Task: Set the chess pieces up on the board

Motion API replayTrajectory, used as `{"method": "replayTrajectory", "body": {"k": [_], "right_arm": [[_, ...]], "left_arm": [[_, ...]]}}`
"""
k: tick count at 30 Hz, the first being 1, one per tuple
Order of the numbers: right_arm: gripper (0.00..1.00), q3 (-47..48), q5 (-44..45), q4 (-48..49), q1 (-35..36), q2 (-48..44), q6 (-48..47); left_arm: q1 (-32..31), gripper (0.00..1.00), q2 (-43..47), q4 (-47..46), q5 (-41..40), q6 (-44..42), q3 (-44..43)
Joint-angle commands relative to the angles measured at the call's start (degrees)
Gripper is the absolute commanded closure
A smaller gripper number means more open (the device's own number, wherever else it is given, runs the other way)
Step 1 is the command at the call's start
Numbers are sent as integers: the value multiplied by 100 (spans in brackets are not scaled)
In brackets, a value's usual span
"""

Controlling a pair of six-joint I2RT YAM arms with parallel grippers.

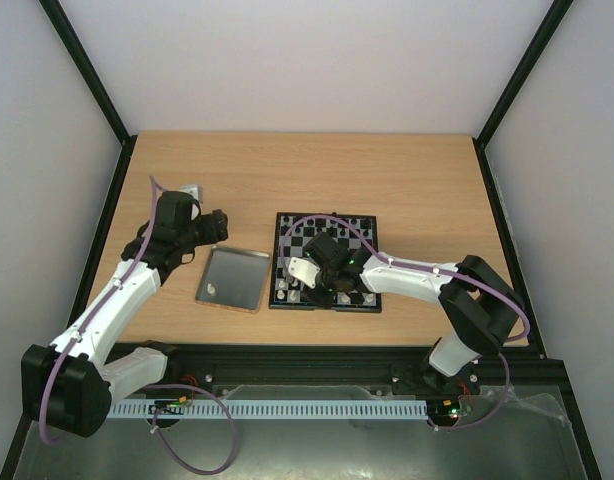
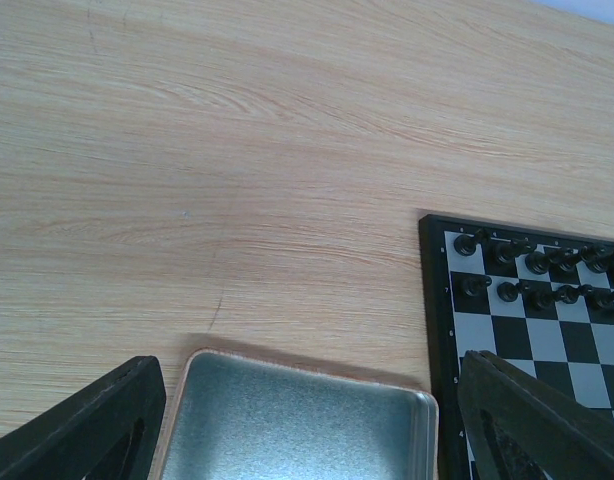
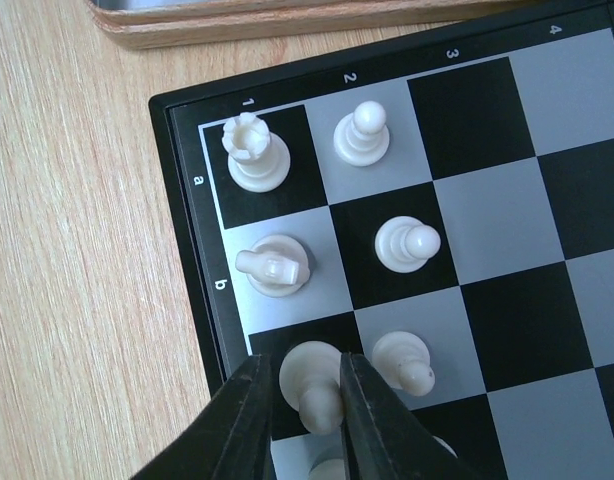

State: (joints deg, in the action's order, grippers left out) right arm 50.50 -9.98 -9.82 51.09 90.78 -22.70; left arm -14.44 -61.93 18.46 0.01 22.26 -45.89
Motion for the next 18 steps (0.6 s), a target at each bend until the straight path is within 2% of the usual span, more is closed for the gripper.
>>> {"method": "replayTrajectory", "body": {"k": [1,13,16,18], "right_arm": [[77,53,31,-114,34,-98,66],[73,213,-153,-367,35,-475,161],[73,337,-146,-521,29,-698,185],[73,367,-88,-626,-18,-940,209]], "left_arm": [[42,18,-55,-18,60,41,36],[51,18,-188,8,103,35,27],[50,24,-218,196,-211,350,102],[52,30,-362,730,-429,692,-15]]}}
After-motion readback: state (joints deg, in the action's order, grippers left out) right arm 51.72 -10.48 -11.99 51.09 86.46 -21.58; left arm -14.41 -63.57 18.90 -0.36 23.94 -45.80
